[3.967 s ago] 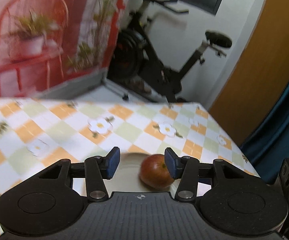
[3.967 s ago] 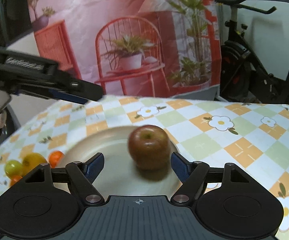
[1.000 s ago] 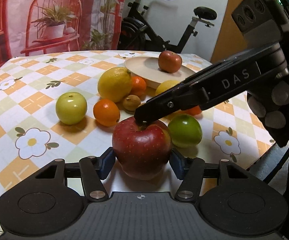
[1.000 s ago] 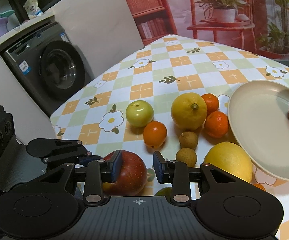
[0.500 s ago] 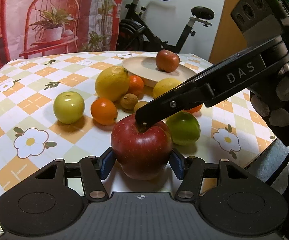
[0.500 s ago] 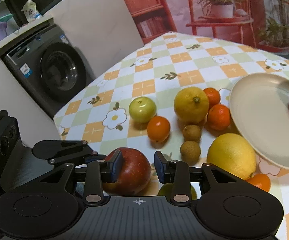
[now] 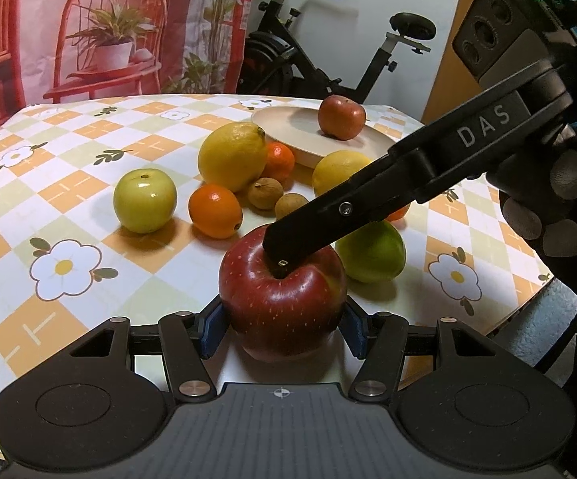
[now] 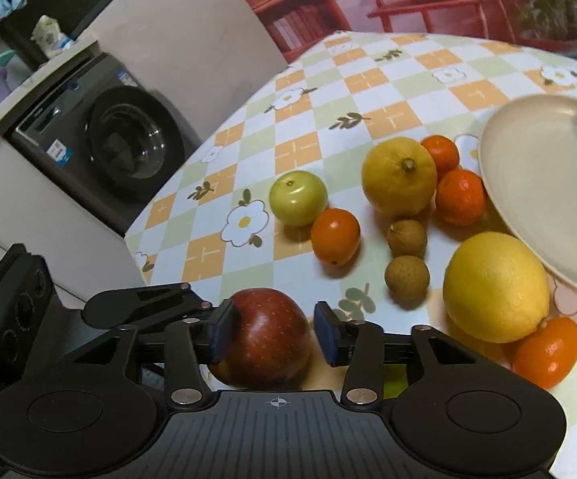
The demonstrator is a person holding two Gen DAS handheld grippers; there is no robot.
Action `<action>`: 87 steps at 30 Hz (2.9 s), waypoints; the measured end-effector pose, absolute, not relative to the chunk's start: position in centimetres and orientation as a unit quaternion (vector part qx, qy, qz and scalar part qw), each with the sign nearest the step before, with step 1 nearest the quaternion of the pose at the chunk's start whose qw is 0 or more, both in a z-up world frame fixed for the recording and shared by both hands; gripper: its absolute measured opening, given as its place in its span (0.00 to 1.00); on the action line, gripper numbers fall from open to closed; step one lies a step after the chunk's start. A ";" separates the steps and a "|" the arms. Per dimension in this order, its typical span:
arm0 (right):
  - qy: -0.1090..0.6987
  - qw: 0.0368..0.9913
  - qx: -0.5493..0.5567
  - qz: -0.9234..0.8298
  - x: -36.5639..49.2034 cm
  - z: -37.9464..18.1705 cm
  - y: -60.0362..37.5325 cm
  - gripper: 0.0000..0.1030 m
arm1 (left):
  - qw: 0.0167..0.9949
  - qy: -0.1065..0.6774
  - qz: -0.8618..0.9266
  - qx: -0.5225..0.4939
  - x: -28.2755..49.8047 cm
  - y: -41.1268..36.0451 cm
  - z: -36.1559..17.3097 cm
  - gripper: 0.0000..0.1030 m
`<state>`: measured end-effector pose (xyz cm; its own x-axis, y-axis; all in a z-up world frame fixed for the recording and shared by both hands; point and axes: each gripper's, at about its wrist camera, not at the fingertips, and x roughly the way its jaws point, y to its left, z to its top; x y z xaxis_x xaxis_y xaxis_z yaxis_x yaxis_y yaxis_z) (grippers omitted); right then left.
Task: Organize fruits
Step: 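Lift the bright red apple with both grippers and carry it to the plate, then lower the apple beside the first apple on the plate and open both grippers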
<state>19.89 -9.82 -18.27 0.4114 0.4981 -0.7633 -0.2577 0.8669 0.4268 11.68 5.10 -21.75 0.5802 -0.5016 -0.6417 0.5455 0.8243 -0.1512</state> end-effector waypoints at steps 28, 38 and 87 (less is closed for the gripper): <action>0.417 0.840 0.271 0.218 23.1 -12.3 -16.2 0.39 | 0.898 0.294 -0.312 0.092 17.0 1.5 -13.7 0.59; 0.386 0.855 0.297 0.178 26.1 -11.1 -23.3 0.39 | 0.886 0.294 -0.341 0.108 23.4 -4.1 -13.1 0.59; 0.457 0.840 0.281 0.082 35.9 -17.6 -30.9 0.37 | 0.848 0.408 -0.331 0.068 35.7 -9.4 -19.7 0.59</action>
<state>35.89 -30.94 -17.62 0.5681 0.3956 -0.7217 0.1192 0.8281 0.5477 35.67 -9.36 -19.65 0.4476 -0.5058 -0.7375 0.6172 0.7715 -0.1545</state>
